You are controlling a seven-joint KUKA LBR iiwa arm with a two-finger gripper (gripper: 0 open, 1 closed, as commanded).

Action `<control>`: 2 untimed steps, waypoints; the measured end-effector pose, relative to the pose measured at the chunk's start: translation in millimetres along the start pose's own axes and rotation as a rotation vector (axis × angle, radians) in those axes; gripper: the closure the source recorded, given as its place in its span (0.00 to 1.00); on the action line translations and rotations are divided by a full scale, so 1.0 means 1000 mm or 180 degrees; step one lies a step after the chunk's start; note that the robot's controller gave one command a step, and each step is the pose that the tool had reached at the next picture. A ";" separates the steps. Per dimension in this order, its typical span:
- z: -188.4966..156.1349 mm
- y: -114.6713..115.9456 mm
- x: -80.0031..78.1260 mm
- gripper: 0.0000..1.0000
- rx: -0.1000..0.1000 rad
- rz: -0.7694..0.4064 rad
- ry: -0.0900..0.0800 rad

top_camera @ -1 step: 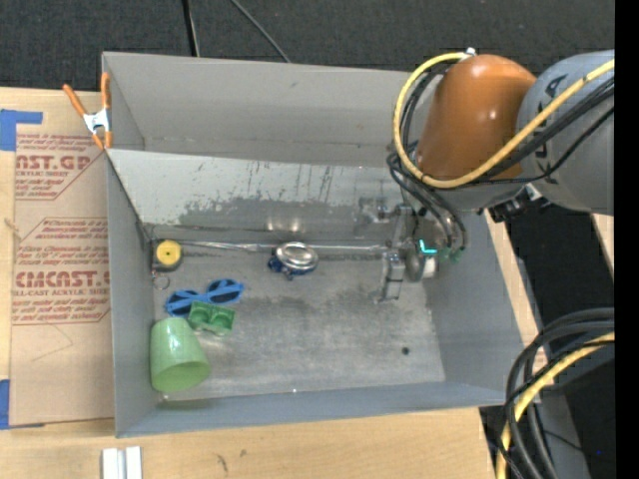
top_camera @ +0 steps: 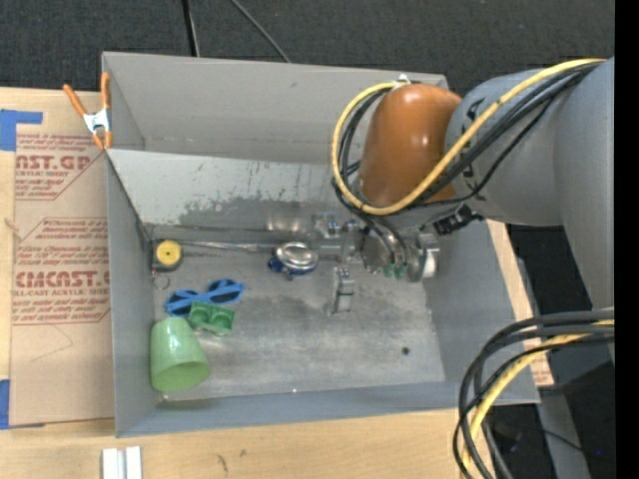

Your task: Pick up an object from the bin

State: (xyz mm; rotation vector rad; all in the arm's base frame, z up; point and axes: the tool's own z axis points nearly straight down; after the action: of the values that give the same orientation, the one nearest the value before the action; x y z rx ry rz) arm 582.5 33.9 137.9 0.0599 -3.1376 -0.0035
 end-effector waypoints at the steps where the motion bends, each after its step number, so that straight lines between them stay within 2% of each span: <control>1: -0.004 -0.003 -0.001 1.00 0.0005 0.0012 -0.0017; 2: 0.012 0.003 0.010 1.00 0.0003 0.0190 -0.0012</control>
Offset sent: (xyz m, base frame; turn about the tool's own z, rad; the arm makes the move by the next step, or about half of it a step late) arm 0.0000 0.0000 0.0000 0.0000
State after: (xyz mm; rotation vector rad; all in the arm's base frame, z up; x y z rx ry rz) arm 572.7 36.7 126.5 -0.0339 -3.1415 -0.0021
